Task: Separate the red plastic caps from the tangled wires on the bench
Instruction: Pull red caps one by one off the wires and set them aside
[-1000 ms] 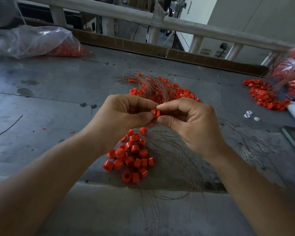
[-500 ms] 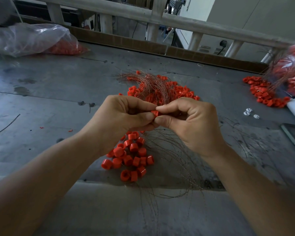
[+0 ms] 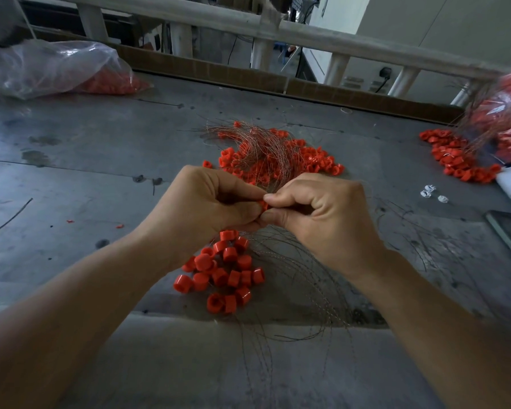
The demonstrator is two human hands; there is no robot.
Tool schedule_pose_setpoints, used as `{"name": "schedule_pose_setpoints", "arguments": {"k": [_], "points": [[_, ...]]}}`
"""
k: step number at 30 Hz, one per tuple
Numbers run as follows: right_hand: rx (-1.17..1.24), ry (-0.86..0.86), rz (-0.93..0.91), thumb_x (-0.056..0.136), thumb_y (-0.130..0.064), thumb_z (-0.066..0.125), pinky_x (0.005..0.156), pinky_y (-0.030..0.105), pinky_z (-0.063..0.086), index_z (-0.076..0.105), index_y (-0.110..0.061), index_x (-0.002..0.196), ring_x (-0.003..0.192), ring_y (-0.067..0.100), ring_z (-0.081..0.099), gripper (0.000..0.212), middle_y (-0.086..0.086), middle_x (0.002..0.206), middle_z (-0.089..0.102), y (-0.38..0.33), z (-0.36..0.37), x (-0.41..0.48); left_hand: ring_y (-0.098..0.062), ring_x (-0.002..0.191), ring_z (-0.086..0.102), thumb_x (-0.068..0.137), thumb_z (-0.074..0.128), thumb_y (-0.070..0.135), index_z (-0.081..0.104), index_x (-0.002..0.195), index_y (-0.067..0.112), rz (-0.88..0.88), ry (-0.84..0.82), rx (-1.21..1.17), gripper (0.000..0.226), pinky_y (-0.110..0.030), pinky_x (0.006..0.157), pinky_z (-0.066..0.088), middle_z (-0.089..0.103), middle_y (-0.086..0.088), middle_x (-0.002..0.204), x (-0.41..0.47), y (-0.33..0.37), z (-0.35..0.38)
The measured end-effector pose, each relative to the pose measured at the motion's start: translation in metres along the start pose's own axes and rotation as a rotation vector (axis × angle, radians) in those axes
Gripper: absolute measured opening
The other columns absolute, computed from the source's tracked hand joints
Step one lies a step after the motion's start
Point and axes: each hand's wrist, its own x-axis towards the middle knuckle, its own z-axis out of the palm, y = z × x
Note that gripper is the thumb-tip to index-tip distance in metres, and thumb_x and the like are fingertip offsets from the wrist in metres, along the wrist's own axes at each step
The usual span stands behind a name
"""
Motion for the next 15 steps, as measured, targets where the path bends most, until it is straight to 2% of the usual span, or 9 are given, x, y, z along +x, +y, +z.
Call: {"name": "schedule_pose_setpoints", "arguments": {"k": [2, 8, 11, 15], "points": [[-0.008, -0.016, -0.007, 0.065, -0.006, 0.075, 0.066, 0.013, 0.051, 0.071, 0.001, 0.078, 0.068, 0.009, 0.062, 0.016, 0.01, 0.074, 0.069, 0.0008, -0.001, -0.001, -0.017, 0.066, 0.07, 0.063, 0.068, 0.003, 0.07, 0.074, 0.015, 0.002, -0.001, 0.019, 0.017, -0.016, 0.061, 0.054, 0.073, -0.005, 0.075, 0.0, -0.0006, 0.0004], [-0.011, -0.044, -0.023, 0.066, -0.006, 0.074, 0.065, 0.016, 0.052, 0.071, 0.002, 0.079, 0.067, 0.011, 0.063, 0.015, 0.01, 0.074, 0.069, 0.0021, -0.0011, -0.0011, -0.016, 0.065, 0.07, 0.063, 0.069, 0.004, 0.072, 0.073, 0.018, 0.019, 0.005, 0.074, 0.017, -0.015, 0.061, 0.054, 0.073, -0.003, 0.073, -0.0007, -0.0004, 0.0006], [0.058, -0.026, -0.018, 0.068, -0.009, 0.072, 0.069, 0.014, 0.052, 0.071, 0.001, 0.084, 0.075, 0.009, 0.063, 0.019, 0.007, 0.078, 0.068, 0.0018, -0.0032, 0.0006, -0.016, 0.068, 0.07, 0.056, 0.067, 0.014, 0.075, 0.073, 0.02, -0.017, -0.02, -0.037, 0.02, -0.017, 0.062, 0.054, 0.073, -0.005, 0.072, 0.0001, 0.0011, -0.0006], [0.108, -0.005, -0.01, 0.068, -0.01, 0.072, 0.07, 0.016, 0.052, 0.071, 0.001, 0.085, 0.078, 0.009, 0.062, 0.021, -0.002, 0.08, 0.062, 0.0015, -0.0044, 0.0018, -0.015, 0.067, 0.07, 0.052, 0.066, 0.017, 0.076, 0.072, 0.021, -0.057, -0.052, -0.131, 0.023, -0.016, 0.06, 0.053, 0.073, -0.006, 0.071, 0.0009, 0.0009, -0.001]]}}
